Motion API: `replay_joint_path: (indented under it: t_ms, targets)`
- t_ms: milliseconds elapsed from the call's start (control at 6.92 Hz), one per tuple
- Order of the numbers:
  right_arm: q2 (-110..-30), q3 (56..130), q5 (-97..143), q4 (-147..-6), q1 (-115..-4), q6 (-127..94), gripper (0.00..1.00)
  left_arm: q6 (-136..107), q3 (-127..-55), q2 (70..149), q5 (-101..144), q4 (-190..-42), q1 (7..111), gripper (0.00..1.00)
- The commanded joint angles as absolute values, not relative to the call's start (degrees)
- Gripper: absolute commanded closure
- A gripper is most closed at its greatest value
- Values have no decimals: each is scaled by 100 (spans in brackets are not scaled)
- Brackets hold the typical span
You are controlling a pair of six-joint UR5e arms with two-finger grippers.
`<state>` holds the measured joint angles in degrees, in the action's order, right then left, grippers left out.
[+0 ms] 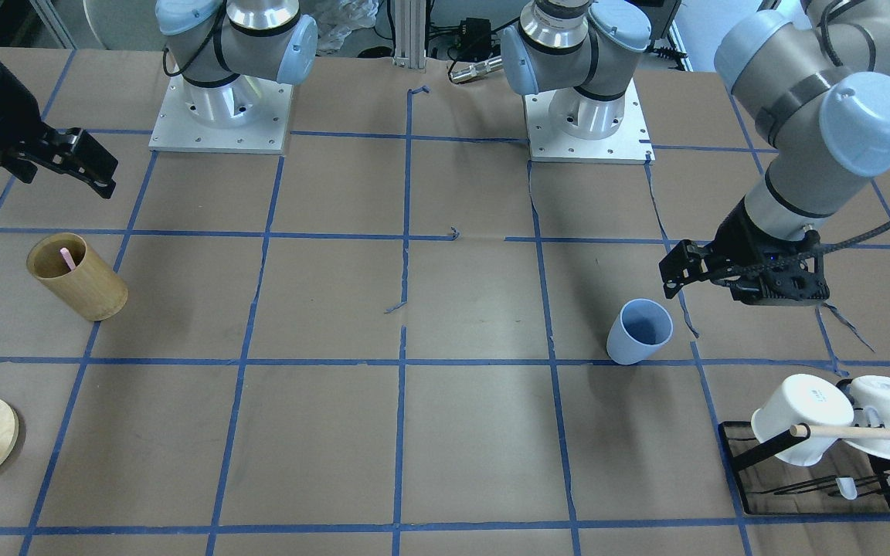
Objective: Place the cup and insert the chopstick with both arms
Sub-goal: 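Lower left gripper onto the blue cup while right gripper reaches the straw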
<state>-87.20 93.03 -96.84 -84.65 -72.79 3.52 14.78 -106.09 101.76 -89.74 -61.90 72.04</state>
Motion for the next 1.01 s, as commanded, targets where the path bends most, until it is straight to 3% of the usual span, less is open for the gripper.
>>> replay_joint_path:
  t_ms: [0, 289, 433, 578, 722, 867]
  targets:
    - [-8596, 9989, -10168, -9478, -7260, 701, 0, 1405, -10766, 10441, -8965, -6082, 7198, 1]
    - [-8657, 10589, -10248, -10350, -7277, 712, 0, 1407, -10775, 10520, -8921, -6117, 7190, 27]
    - [-8657, 10608, -10187, -10423, -7295, 703, 1, 1458, -10810, 10547, -8904, -6117, 7163, 53]
    - [-8649, 10608, -10187, -10520, -7295, 686, 12, 1355, -10871, 10547, -8895, -6082, 7163, 70]
    - [-8648, 10582, -10178, -10520, -7295, 668, 35, 1362, -10907, 10556, -8886, -6065, 7163, 86]
    - [-8648, 10573, -10134, -10529, -7295, 677, 52, 1449, -10890, 10530, -8877, -6056, 7198, 92]
